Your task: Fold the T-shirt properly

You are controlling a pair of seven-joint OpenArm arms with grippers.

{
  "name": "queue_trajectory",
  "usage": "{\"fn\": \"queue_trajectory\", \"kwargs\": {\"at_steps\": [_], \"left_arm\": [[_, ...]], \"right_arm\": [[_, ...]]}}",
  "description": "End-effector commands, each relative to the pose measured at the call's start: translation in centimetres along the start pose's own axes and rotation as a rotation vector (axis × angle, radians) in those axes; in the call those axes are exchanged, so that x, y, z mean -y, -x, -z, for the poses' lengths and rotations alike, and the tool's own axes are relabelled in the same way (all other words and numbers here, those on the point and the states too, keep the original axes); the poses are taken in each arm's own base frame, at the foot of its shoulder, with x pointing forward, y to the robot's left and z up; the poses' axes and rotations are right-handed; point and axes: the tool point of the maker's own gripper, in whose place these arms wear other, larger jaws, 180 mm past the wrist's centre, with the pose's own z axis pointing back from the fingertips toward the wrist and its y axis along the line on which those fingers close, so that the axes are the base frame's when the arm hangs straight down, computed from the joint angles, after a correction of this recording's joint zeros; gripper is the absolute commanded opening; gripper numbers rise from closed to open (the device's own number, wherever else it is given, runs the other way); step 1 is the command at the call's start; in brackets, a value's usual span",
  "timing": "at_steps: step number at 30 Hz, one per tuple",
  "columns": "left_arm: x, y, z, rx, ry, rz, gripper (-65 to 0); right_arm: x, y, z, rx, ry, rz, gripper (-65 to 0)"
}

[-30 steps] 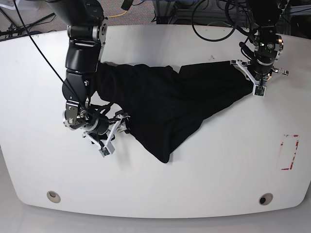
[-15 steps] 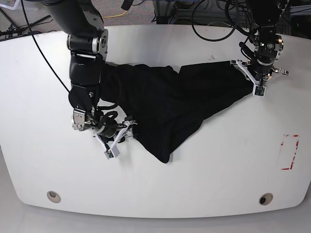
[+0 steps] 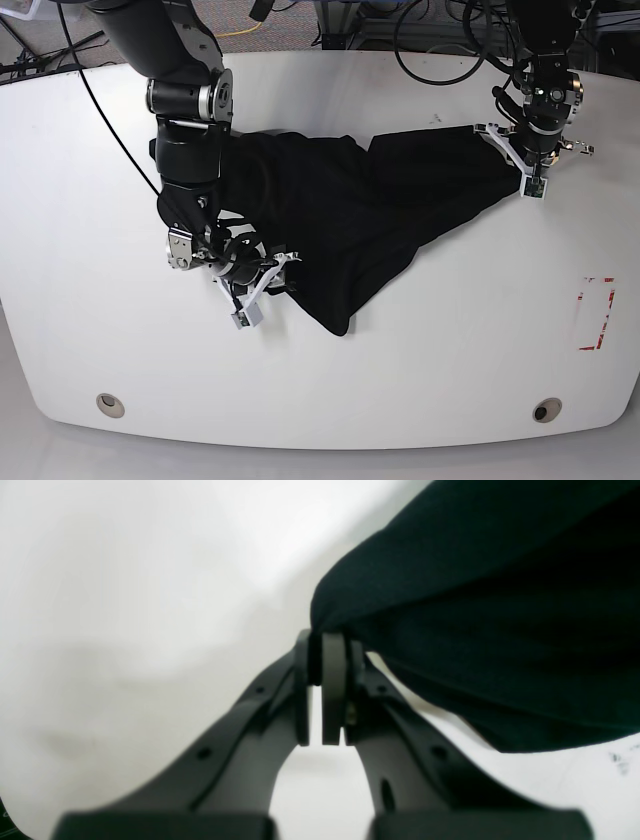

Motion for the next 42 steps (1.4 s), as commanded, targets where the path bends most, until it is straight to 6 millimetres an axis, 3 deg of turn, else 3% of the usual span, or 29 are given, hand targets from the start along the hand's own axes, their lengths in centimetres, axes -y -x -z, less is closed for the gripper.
{"fn": "queue_trajectory", "kwargs": {"at_steps": [1,8,15,23,30,33,42], "left_arm": [[-0.6,-1.1,-0.3,0.037,-0.018,0.006,-64.9],[-0.7,-1.7,-0.2,0.050,-0.020,0.005,-64.9],[-0.8,-1.9,-0.2,0.055,-0.023,0.004,-64.9],[-0.7,-2.0,-0.1,0.056,-0.021,0.005,-64.9],[-0.7,-2.0,-0.1,0.056,-0.021,0.005,-64.9],[-0.7,-2.0,-0.1,0.057,-0.022,0.004,-64.9],[-1.4,-5.3,0.1,0.129,-0.039,-0.009,-64.7]], "right_arm": [[0.0,-1.9,-0.2,0.024,0.002,-0.026,-40.3],[0.1,-1.7,-0.2,0.020,0.003,-0.023,-42.8],[0.3,-2.1,-0.4,0.026,0.007,-0.027,-65.0],[1.0,-2.5,-0.9,0.033,0.024,-0.038,-65.0],[1.1,-4.0,-1.9,0.036,0.047,-0.089,-65.0],[1.5,-5.0,-2.9,0.046,0.070,-0.121,-65.0],[1.3,-10.1,-7.5,0.105,0.171,-0.278,-65.0]]}}
